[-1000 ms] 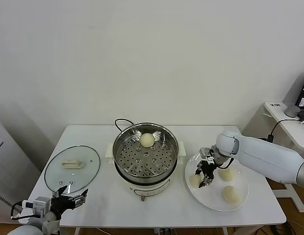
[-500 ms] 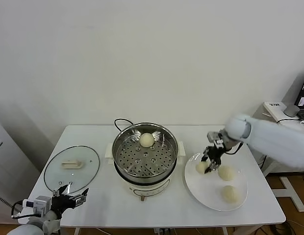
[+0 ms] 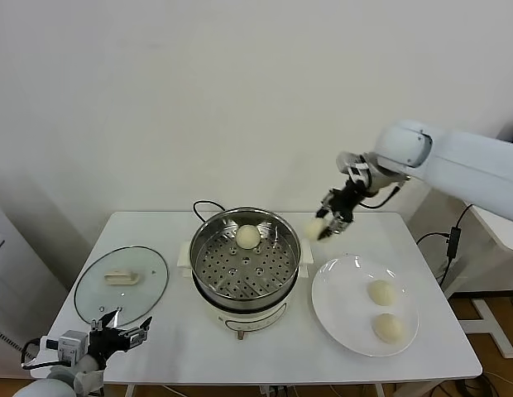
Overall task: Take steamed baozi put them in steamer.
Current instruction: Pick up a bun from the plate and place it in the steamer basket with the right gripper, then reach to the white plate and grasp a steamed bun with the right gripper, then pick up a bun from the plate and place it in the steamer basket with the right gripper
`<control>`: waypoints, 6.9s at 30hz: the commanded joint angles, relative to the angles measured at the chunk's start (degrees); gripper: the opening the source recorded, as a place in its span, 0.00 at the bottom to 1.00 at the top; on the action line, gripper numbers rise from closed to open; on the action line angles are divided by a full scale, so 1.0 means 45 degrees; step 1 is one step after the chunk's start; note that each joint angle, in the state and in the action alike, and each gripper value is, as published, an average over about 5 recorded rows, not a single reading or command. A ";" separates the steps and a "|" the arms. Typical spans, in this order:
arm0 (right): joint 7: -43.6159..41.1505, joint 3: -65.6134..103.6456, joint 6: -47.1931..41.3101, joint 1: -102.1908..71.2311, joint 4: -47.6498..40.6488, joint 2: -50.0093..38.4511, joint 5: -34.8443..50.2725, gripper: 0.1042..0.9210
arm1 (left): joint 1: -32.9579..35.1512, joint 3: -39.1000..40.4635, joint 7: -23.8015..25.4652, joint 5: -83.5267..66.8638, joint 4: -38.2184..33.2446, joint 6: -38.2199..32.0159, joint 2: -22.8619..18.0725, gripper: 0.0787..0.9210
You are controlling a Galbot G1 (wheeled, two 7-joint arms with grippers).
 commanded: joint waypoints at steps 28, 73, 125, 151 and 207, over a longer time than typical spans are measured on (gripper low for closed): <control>0.4848 0.1405 -0.2214 -0.3905 -0.1808 0.5367 0.2184 0.43 | -0.0152 0.0055 0.0032 -0.0038 0.0157 -0.0020 0.0070 0.88; -0.1459 -0.2583 0.0189 0.1644 0.1368 -0.3030 -0.2379 0.88 | 0.0103 -0.0065 0.0056 0.0050 -0.0129 -0.0074 -0.0161 0.88; -0.1557 0.5028 0.2440 -0.9618 -0.0709 -0.4009 -0.9078 0.87 | 0.0096 -0.0074 0.0063 0.0110 -0.0079 0.0008 -0.0159 0.88; -0.1862 0.3123 0.2420 -0.4345 0.0534 -0.4429 -0.7430 0.48 | 0.0033 -0.0035 0.0009 0.0188 -0.0116 0.0080 -0.0150 0.88; -0.3110 0.5195 1.4298 -0.6223 0.0274 0.4604 -1.2709 0.49 | -0.0278 0.0285 -0.0006 0.0320 0.0023 0.0071 -0.0252 0.88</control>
